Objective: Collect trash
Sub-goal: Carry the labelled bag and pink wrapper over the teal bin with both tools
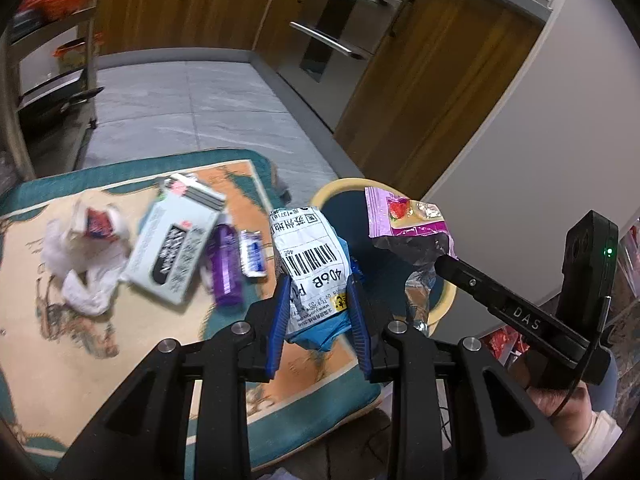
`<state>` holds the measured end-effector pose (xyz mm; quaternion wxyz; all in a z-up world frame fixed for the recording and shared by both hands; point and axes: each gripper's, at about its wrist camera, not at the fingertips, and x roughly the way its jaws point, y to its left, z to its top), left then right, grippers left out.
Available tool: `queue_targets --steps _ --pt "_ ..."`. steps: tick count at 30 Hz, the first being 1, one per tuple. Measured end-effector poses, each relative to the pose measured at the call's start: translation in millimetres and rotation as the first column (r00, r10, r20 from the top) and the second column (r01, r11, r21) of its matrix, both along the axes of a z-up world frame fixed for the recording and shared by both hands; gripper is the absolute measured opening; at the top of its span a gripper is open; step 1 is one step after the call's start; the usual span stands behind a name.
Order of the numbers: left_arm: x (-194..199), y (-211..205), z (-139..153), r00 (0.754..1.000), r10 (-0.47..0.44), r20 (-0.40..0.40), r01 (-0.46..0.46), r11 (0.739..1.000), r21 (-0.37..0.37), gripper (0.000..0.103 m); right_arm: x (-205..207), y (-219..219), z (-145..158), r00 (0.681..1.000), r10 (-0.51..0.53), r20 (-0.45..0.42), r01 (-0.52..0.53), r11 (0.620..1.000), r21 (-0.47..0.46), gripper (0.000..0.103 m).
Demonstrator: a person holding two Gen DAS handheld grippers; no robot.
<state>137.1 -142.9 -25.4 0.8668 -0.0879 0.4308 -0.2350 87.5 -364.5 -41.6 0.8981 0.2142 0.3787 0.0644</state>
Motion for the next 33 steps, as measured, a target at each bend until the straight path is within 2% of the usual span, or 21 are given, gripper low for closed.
queue_targets --steps 8,19,25,28,30,33 --pt "16 -41 -5 0.998 -0.063 0.011 0.063 0.998 -0.018 0.029 2 -26 -10 0.996 -0.086 -0.026 0.086 0.996 0.008 0.024" --pt "41 -85 -44 0.991 -0.129 -0.045 0.128 0.991 -0.032 0.029 12 -41 -30 0.985 -0.150 -0.086 0.150 0.989 0.001 0.024" --pt "47 -93 -61 0.987 -0.135 -0.085 0.133 0.991 -0.027 0.030 18 -43 -40 0.975 -0.173 -0.138 0.171 0.985 -0.026 0.026" --pt "47 -90 -67 0.986 -0.131 -0.100 0.128 0.991 -0.035 0.032 18 -47 -46 0.969 -0.186 -0.161 0.186 0.982 -0.019 0.031" --pt "47 -88 -68 0.987 -0.127 -0.102 0.124 0.992 -0.035 0.039 20 -46 -46 0.968 -0.188 -0.164 0.189 0.982 -0.012 0.032" --pt "46 -84 -67 0.988 -0.121 -0.098 0.117 0.992 -0.037 0.041 19 -44 -45 0.970 -0.183 -0.158 0.183 0.983 -0.011 0.033"
